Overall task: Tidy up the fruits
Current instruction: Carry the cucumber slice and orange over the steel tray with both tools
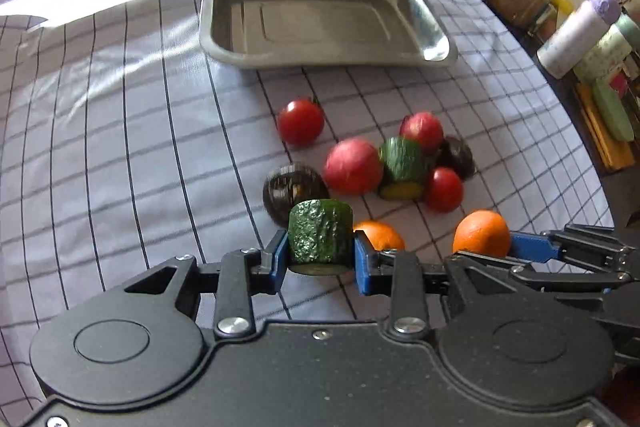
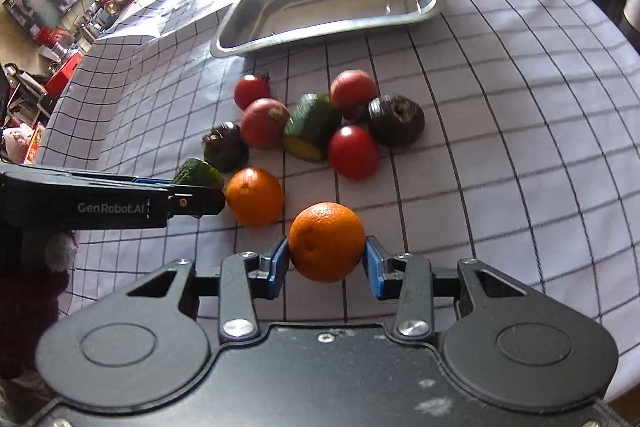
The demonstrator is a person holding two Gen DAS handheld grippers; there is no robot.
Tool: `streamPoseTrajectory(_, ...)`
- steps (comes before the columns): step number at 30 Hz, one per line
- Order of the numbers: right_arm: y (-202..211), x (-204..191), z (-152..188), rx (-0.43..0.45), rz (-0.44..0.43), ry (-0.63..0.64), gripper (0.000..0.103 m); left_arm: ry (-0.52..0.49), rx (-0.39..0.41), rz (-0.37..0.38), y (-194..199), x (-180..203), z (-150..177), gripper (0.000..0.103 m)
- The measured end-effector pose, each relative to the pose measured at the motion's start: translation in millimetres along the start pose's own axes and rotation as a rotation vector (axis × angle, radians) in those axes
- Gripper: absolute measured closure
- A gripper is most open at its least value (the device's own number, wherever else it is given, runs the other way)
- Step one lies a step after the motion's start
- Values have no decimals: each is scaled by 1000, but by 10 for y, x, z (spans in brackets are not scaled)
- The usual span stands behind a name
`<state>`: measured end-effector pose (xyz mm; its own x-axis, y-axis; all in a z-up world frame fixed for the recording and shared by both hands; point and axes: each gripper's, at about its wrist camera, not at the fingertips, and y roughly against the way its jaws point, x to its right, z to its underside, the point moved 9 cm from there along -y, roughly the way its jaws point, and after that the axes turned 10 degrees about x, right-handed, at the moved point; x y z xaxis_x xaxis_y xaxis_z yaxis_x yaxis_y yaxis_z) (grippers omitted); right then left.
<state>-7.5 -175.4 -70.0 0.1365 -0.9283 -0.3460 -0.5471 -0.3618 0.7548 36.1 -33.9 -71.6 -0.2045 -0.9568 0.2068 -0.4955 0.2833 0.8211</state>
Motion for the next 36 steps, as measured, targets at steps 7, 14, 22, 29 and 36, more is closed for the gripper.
streamPoseTrajectory(7,19,-56,-458,75,13,15,61,34,39,-1,-51,13,-384,61)
streamPoseTrajectory(14,-90,-47,-1043,161,55,-4,61,72,145,-43,-102,-8,-833,61)
streamPoseTrajectory(22,-386,106,-1673,231,138,-82,61,79,232,-94,-256,-76,-1231,61)
streamPoseTrajectory(29,-709,258,-1942,248,212,-130,61,67,266,-183,-393,-215,-1404,61)
streamPoseTrajectory(36,-785,290,-1834,254,237,-98,61,74,215,-168,-613,-287,-1407,61)
